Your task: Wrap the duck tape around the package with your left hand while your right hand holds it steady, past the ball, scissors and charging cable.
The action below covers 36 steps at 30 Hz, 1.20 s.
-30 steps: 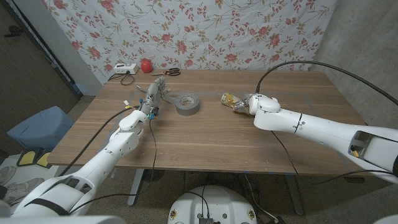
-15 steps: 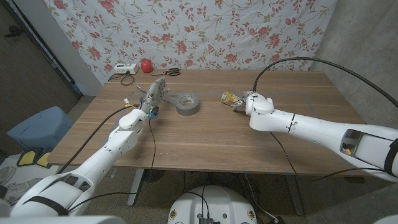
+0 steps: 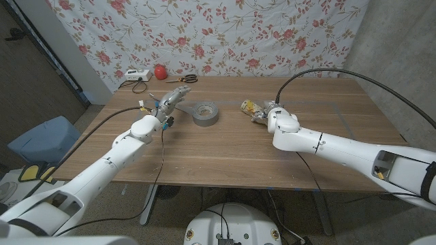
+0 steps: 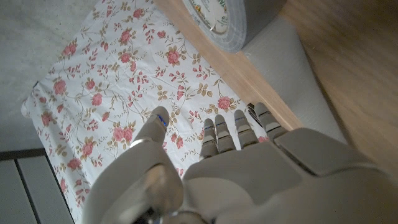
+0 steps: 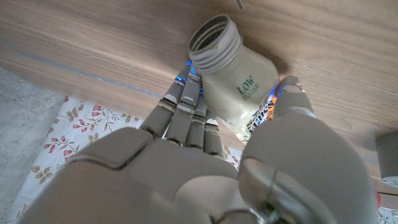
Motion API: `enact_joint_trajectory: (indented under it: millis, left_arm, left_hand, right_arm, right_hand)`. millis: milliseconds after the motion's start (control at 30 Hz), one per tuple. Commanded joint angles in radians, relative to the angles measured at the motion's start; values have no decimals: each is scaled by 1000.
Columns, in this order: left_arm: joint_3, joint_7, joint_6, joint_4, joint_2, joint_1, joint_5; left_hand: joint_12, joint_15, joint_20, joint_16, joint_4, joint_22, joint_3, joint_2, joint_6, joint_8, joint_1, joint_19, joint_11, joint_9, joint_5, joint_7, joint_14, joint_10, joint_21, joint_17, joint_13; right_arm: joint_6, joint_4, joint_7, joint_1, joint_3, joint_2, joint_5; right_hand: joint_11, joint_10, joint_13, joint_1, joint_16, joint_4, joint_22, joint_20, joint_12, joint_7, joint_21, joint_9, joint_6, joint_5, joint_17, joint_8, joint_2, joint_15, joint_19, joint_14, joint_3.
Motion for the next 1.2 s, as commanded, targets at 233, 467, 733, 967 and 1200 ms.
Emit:
enact_joint_trajectory:
  millis: [233, 467, 733, 967, 1200]
  left_arm:
    - [101, 65, 324, -280, 159, -20, 386]
    - [170, 1, 453, -344, 181, -68, 539]
    - [248, -97, 572, -408, 192, -120, 715]
    - [298, -213, 619, -418, 191, -168, 816]
    - [348, -314, 648, -413, 179, -213, 931]
  left_hand:
    - [15, -22, 14, 14, -11, 5, -26, -75, 94, 20, 108, 40, -48, 6, 3, -45, 49, 77, 0, 12, 6]
    - [23, -15, 38, 16, -7, 5, -51, -132, 145, 29, 170, 41, -73, 7, 22, -78, 57, 127, -9, 17, 7]
    - [29, -2, 58, 9, 0, 5, -73, -158, 201, 34, 234, 44, -90, 9, 43, -106, 34, 173, -19, 20, 10]
    - [27, 2, 67, 6, 3, 5, -91, -182, 226, 36, 255, 47, -88, 10, 55, -117, 27, 178, -23, 20, 14]
    - [30, -7, 62, 9, 8, 5, -109, -193, 253, 37, 275, 57, -98, 12, 67, -122, 32, 196, -25, 20, 17]
  right_arm:
    - [37, -80, -195, -166, 124, -10, -73]
    - [69, -87, -257, -217, 173, -2, -84]
    - [98, -94, -277, -245, 203, 1, -97]
    - [119, -91, -280, -260, 224, 6, -103]
    - [145, -83, -289, -275, 244, 14, -104]
  right_hand:
    - [-183, 331, 50, 232, 38, 65, 20, -46, 69, -234, 32, 26, 440, 4, 65, 17, 158, -135, 6, 72, 79]
    - [-183, 334, 59, 237, 38, 64, 24, -45, 76, -231, 37, 24, 445, 8, 74, 12, 159, -133, 5, 72, 78]
    - [-188, 337, 68, 240, 41, 65, 28, -45, 84, -222, 43, 28, 448, 11, 85, 8, 160, -133, 3, 73, 74]
    - [-189, 336, 77, 244, 43, 66, 31, -46, 90, -219, 48, 32, 452, 13, 95, 6, 162, -133, 1, 74, 72]
    - [-189, 338, 84, 247, 43, 66, 32, -47, 95, -217, 52, 35, 454, 14, 103, 3, 163, -133, 1, 74, 71]
